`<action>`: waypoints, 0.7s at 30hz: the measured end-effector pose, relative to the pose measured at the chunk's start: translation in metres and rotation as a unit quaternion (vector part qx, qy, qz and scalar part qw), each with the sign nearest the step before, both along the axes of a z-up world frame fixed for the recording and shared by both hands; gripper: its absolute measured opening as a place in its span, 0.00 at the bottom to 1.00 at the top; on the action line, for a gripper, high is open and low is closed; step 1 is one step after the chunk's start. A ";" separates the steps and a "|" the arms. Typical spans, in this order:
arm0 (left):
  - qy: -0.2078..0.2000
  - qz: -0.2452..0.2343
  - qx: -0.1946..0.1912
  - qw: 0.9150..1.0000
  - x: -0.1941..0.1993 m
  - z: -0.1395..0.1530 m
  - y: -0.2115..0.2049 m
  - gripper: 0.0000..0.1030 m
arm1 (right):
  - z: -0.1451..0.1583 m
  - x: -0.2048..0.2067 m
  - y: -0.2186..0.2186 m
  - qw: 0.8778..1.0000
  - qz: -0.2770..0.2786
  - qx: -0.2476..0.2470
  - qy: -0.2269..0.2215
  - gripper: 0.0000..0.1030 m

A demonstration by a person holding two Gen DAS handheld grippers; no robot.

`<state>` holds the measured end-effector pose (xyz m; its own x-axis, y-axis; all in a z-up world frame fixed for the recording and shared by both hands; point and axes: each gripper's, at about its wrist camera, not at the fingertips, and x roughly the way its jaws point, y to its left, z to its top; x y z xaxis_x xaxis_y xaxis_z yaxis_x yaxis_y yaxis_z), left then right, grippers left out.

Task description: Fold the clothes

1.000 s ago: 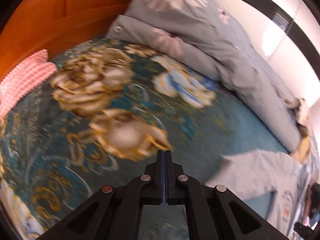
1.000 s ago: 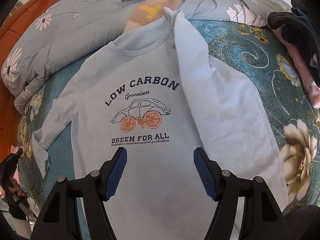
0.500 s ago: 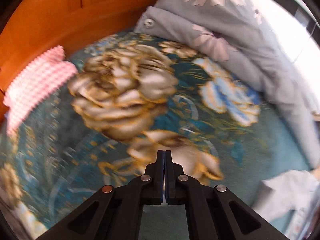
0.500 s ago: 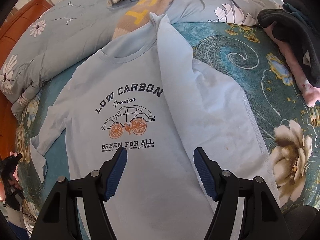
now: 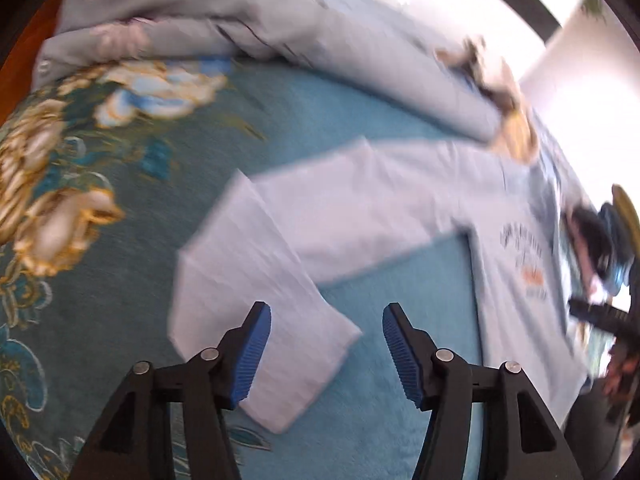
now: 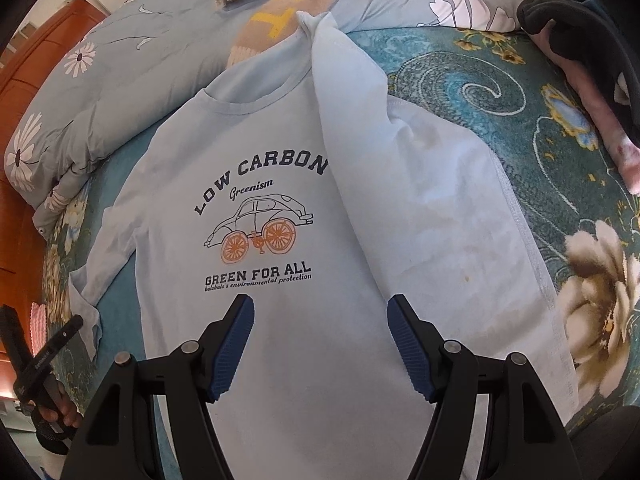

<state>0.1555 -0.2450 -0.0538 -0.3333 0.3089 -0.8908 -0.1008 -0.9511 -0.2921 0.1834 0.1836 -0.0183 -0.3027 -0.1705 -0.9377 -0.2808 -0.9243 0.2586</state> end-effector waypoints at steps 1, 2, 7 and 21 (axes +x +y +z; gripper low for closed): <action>-0.004 -0.007 -0.012 1.000 0.000 -0.004 0.005 0.60 | -0.001 0.001 0.001 1.000 -0.002 -0.001 -0.001 0.68; -0.005 -0.013 -0.025 1.000 0.001 -0.007 0.009 0.60 | -0.002 0.001 0.003 1.000 -0.005 -0.002 -0.001 0.68; 0.005 -0.013 -0.047 0.999 0.001 -0.008 0.012 0.45 | -0.004 0.002 0.008 1.000 -0.014 -0.001 -0.004 0.68; 0.068 0.241 0.005 0.968 -0.001 0.030 -0.125 0.01 | -0.007 -0.009 0.000 1.000 -0.003 -0.009 -0.006 0.68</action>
